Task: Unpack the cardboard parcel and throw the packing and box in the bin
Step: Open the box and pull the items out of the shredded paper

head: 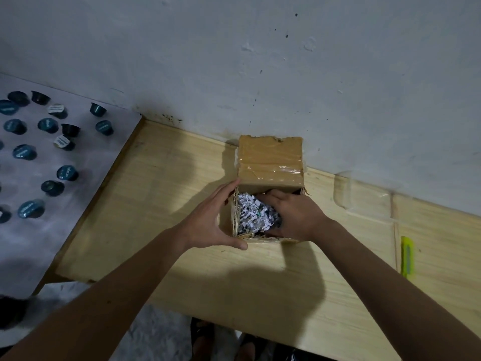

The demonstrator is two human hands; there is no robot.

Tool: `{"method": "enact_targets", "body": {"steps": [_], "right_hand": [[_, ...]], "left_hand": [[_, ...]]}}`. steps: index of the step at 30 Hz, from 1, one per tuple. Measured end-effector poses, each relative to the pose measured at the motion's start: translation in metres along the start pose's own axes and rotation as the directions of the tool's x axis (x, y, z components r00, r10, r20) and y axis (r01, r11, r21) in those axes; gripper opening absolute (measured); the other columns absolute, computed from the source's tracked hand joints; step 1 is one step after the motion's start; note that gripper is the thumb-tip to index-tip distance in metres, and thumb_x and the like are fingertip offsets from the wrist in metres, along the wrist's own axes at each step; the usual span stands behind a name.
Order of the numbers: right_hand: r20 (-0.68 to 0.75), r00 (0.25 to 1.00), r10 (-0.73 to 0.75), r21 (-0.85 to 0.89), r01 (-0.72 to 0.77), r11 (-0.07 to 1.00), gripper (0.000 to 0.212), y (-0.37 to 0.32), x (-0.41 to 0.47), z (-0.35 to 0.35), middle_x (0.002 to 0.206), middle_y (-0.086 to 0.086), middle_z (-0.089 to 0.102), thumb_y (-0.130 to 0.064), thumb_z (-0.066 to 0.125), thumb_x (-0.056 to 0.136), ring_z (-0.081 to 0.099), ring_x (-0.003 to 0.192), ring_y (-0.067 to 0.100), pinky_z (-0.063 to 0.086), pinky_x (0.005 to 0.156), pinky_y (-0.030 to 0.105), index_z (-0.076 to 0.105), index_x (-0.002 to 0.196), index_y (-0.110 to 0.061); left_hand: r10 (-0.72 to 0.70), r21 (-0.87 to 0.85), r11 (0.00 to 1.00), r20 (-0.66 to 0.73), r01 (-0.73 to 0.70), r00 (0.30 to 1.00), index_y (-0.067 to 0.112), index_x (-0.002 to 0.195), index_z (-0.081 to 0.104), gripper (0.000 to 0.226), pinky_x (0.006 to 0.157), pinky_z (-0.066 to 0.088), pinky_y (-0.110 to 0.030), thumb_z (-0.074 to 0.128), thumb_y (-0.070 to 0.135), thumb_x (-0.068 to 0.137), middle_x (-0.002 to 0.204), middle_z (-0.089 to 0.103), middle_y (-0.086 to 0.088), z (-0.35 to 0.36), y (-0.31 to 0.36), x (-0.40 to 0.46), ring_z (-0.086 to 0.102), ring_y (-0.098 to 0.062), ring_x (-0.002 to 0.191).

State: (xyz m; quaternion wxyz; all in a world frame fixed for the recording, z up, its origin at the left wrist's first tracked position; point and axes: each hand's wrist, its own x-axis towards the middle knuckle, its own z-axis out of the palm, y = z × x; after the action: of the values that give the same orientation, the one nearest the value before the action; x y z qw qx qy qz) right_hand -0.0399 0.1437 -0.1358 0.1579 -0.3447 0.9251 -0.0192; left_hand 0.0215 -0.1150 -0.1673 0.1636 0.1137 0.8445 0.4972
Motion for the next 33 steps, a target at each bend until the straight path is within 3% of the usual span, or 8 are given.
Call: {"method": "enact_targets", "body": {"steps": [7,10,14,17,22,27,30,33], "right_hand": [[0.071,0.997,0.002,-0.041,0.001,0.999,0.091,-0.01,0.007,-0.003,0.146,-0.003,0.053,-0.067,0.069,0.077,0.064,0.12,0.025,0.057,0.091,0.041,0.039,0.153,-0.028],[0.087,0.996,0.019,-0.029,-0.016,0.999,0.089,-0.013,0.009,-0.005,0.143,-0.002,0.055,-0.064,0.072,0.077,0.065,0.118,0.026,0.058,0.09,0.04,0.042,0.151,-0.026],[0.091,0.995,0.043,-0.068,-0.037,0.997,0.085,-0.017,0.007,-0.005,0.14,0.0,0.055,-0.056,0.075,0.078,0.063,0.12,0.025,0.058,0.089,0.04,0.043,0.149,-0.022],[0.1,0.992,0.076,-0.118,-0.064,0.991,0.086,-0.019,0.009,-0.004,0.138,0.001,0.056,-0.049,0.08,0.075,0.063,0.118,0.026,0.056,0.088,0.039,0.044,0.148,-0.021],[0.086,0.99,0.116,-0.109,-0.107,0.988,0.082,-0.022,0.009,-0.006,0.135,0.001,0.06,-0.054,0.079,0.075,0.069,0.107,0.028,0.059,0.08,0.04,0.048,0.144,-0.021],[0.073,0.991,0.111,-0.036,-0.109,0.993,0.09,-0.018,0.006,-0.011,0.142,0.001,0.057,-0.048,0.082,0.075,0.063,0.121,0.027,0.055,0.093,0.039,0.043,0.151,-0.021],[0.044,0.992,0.119,-0.005,-0.119,0.993,0.095,-0.017,0.001,-0.017,0.146,0.0,0.054,-0.044,0.084,0.072,0.059,0.126,0.026,0.053,0.098,0.039,0.041,0.153,-0.022],[-0.032,0.991,0.131,0.049,-0.129,0.99,0.091,-0.019,-0.006,-0.025,0.14,-0.001,0.057,-0.046,0.084,0.068,0.063,0.118,0.027,0.057,0.091,0.04,0.046,0.148,-0.021]], "left_hand": [[-0.048,-0.189,0.981,-0.038,0.04,0.998,0.061,0.158,0.016,0.127,0.106,0.034,-0.016,0.098,0.054,0.061,0.16,0.024,0.038,0.008,0.002,-0.001,0.027,0.032,0.133],[-0.053,-0.202,0.978,-0.031,0.046,0.998,0.061,0.157,0.016,0.129,0.103,0.033,-0.014,0.099,0.054,0.059,0.156,0.023,0.044,0.008,0.002,-0.001,0.023,0.036,0.131],[-0.063,-0.209,0.976,-0.018,0.058,0.998,0.062,0.157,0.015,0.13,0.108,0.034,-0.024,0.099,0.056,0.058,0.154,0.021,0.048,0.008,0.003,-0.002,0.022,0.037,0.13],[-0.056,-0.203,0.978,-0.022,0.051,0.998,0.061,0.158,0.015,0.13,0.106,0.033,-0.021,0.099,0.054,0.059,0.15,0.02,0.053,0.009,0.004,-0.002,0.023,0.037,0.13],[-0.066,-0.204,0.977,-0.03,0.058,0.997,0.063,0.156,0.016,0.129,0.108,0.034,-0.025,0.1,0.051,0.059,0.151,0.022,0.052,0.01,0.002,-0.002,0.023,0.037,0.13],[-0.05,-0.189,0.981,-0.025,0.045,0.998,0.065,0.155,0.015,0.128,0.11,0.033,-0.028,0.098,0.056,0.059,0.148,0.019,0.056,0.009,0.002,0.0,0.021,0.038,0.129],[-0.036,-0.183,0.983,-0.025,0.031,0.999,0.06,0.158,0.017,0.126,0.109,0.033,-0.022,0.098,0.052,0.061,0.149,0.021,0.054,0.006,0.001,0.004,0.024,0.035,0.131],[-0.016,-0.181,0.983,-0.047,0.007,0.999,0.059,0.158,0.019,0.126,0.105,0.035,-0.011,0.099,0.045,0.061,0.155,0.027,0.043,0.006,0.0,0.004,0.031,0.026,0.137]]}}
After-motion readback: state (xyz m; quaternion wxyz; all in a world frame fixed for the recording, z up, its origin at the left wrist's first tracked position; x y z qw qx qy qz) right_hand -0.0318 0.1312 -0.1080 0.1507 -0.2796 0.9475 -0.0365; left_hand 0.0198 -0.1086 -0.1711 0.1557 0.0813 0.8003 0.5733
